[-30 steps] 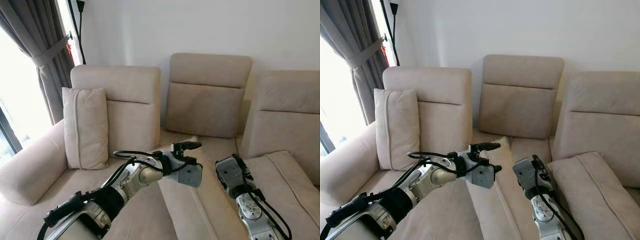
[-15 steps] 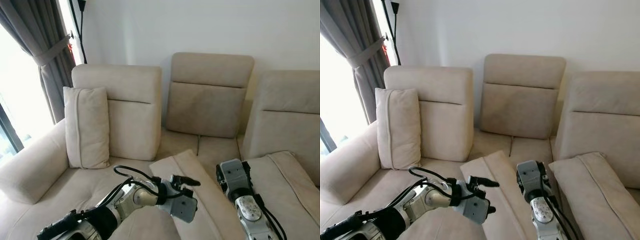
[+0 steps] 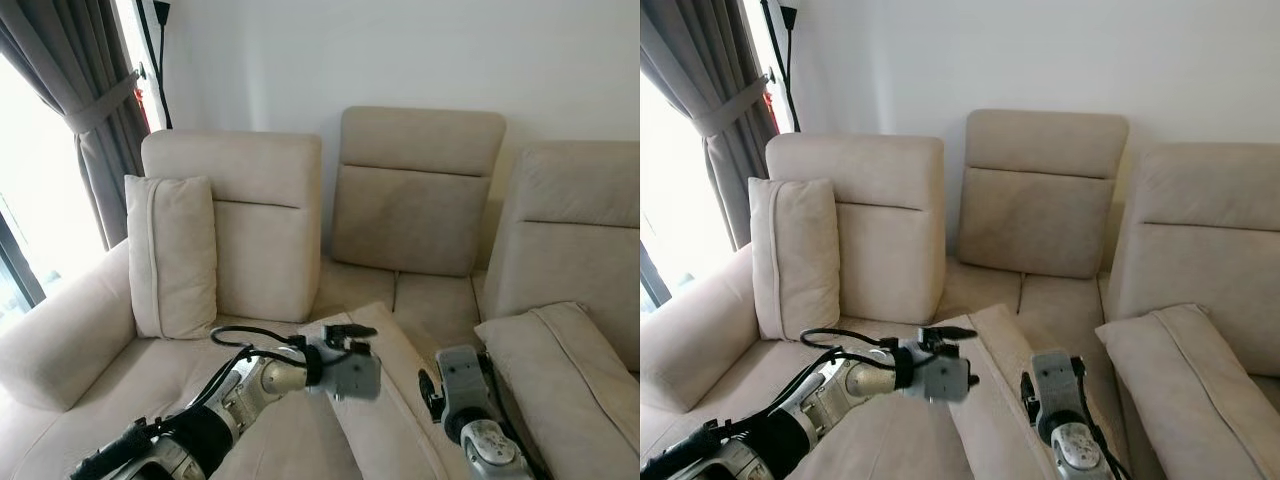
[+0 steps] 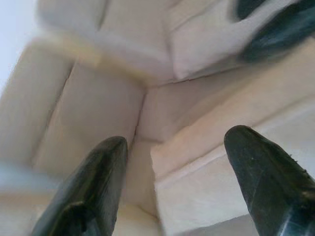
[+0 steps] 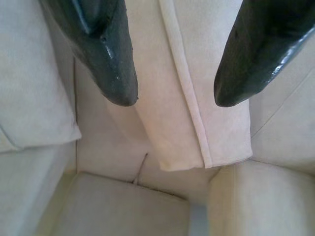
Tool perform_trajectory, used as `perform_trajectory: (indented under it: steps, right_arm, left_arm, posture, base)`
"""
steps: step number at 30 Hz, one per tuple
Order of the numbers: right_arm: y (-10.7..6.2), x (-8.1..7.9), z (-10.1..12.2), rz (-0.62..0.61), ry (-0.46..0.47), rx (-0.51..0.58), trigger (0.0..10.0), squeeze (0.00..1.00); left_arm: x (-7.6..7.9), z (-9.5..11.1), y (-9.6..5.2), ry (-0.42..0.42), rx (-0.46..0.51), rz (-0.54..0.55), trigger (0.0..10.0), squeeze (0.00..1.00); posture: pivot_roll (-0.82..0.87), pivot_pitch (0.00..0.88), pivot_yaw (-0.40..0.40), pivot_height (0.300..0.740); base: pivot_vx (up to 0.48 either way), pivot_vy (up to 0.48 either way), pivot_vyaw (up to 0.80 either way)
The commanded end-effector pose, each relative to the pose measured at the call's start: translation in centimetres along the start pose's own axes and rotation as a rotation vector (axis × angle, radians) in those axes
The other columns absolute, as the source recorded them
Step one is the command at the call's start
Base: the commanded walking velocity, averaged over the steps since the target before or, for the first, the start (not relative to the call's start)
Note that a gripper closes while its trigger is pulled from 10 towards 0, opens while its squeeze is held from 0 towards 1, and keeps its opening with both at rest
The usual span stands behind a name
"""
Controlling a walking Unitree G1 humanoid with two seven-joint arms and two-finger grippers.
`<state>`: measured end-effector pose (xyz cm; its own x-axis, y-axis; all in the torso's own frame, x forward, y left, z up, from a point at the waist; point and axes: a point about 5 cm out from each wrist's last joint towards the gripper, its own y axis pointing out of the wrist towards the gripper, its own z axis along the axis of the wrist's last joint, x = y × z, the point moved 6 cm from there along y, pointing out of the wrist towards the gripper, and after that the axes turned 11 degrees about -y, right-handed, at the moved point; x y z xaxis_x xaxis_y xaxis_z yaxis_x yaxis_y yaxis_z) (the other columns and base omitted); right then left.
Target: Move the pillow to the sofa from floor
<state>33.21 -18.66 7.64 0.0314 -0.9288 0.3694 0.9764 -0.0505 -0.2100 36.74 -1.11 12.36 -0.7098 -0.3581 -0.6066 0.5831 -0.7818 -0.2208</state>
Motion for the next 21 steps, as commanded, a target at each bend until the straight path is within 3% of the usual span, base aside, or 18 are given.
perform_trajectory:
  steps: [1, 5, 8, 12, 15, 17, 18, 20, 21]
  right_arm:
    - [-0.3, 0.2, 1.5, -0.02, 0.017, 0.072, 10.0, 0.0]
    - [-1.1, -0.4, 2.6, -0.022, 0.004, 0.147, 10.0, 0.0]
    - [-1.7, -0.8, 2.8, -0.013, -0.035, 0.202, 10.0, 0.0]
    - [-2.0, -0.7, 2.7, -0.016, -0.058, 0.225, 10.0, 0.0]
    - [-3.0, 0.0, 3.1, -0.049, -0.09, 0.277, 10.0, 0.0]
    - [-3.0, 0.0, 3.1, -0.049, -0.09, 0.277, 10.0, 0.0]
    - [-3.7, 0.2, 3.3, -0.058, -0.096, 0.305, 10.0, 0.0]
    - [-3.9, 0.2, 3.3, -0.058, -0.093, 0.312, 10.0, 0.0]
    - [-4.2, 0.2, 3.4, -0.057, -0.087, 0.325, 10.0, 0.0]
  left_arm:
    - [-0.3, -0.3, -0.2, -0.077, -0.002, 0.041, 10.0, 0.0]
    - [0.0, -0.5, -0.2, -0.207, 0.017, 0.112, 10.0, 0.0]
    - [-0.1, -0.8, -0.2, -0.362, 0.033, 0.229, 10.0, 0.0]
    - [0.1, -1.0, -0.2, -0.437, 0.044, 0.284, 10.0, 0.0]
    - [-0.5, -1.2, -1.0, -0.557, 0.089, 0.361, 10.0, 0.0]
    - [-0.5, -1.2, -1.0, -0.557, 0.089, 0.361, 10.0, 0.0]
    - [-1.3, -1.4, -1.7, -0.632, 0.122, 0.406, 10.0, 0.0]
    - [-1.5, -1.4, -1.9, -0.654, 0.132, 0.42, 10.0, 0.0]
    - [-2.2, -1.4, -2.6, -0.734, 0.176, 0.453, 10.0, 0.0]
  posture:
    - [0.05, 0.0, 0.055, 0.74]
    - [0.05, 0.0, 0.054, 0.74]
    - [0.06, 0.0, 0.053, 0.74]
    - [0.06, 0.0, 0.053, 0.74]
    - [0.06, 0.0, 0.051, 0.74]
    - [0.06, 0.0, 0.051, 0.74]
    - [0.05, 0.0, 0.052, 0.74]
    - [0.05, 0.0, 0.053, 0.74]
    - [0.05, 0.0, 0.053, 0.74]
  base:
    - [0.0, 0.0, 0.0]
    - [0.0, 0.0, 0.0]
    - [0.0, 0.0, 0.0]
    - [0.0, 0.0, 0.0]
    - [0.0, 0.0, 0.0]
    - [0.0, 0.0, 0.0]
    - [0.0, 0.0, 0.0]
    - [0.0, 0.0, 0.0]
    - [0.0, 0.0, 0.0]
